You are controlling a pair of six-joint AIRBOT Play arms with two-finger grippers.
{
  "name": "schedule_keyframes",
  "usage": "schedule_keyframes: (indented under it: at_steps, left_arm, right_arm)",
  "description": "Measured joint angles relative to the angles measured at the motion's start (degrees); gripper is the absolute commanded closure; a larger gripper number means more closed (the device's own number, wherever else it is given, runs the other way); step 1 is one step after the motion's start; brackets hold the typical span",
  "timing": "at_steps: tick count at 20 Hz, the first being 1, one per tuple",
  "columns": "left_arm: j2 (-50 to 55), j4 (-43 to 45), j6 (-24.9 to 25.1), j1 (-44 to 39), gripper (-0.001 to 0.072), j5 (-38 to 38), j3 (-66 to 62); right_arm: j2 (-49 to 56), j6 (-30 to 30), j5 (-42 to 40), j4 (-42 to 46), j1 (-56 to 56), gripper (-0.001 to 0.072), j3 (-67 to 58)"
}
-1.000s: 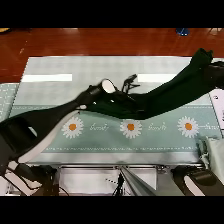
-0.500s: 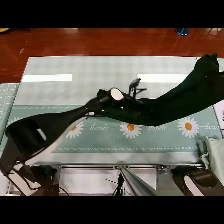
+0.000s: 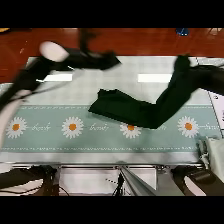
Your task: Fold the shirts.
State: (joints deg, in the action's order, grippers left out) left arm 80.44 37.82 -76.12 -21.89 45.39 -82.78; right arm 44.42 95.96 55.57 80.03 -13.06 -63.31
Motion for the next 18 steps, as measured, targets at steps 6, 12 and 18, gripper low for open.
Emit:
schedule_keyframes:
  at_steps: [6, 12, 18]
  left_arm:
    - [-15.1, 2.0, -0.2, 18.3, 0.0675, 10.1, 0.0]
    - [-22.1, 2.3, 0.2, 26.4, 0.0674, 20.7, 0.0]
    - [-23.0, 8.7, 0.6, 27.7, 0.0673, 22.9, 0.5]
  right_arm:
    - [19.1, 0.6, -15.6, -1.3, -15.0, 0.0684, 0.0]
    - [37.7, 1.4, -34.2, -9.7, -27.8, 0.0237, 0.0]
    - [37.4, 1.4, -28.0, -8.1, -25.1, 0.0238, 0.0]
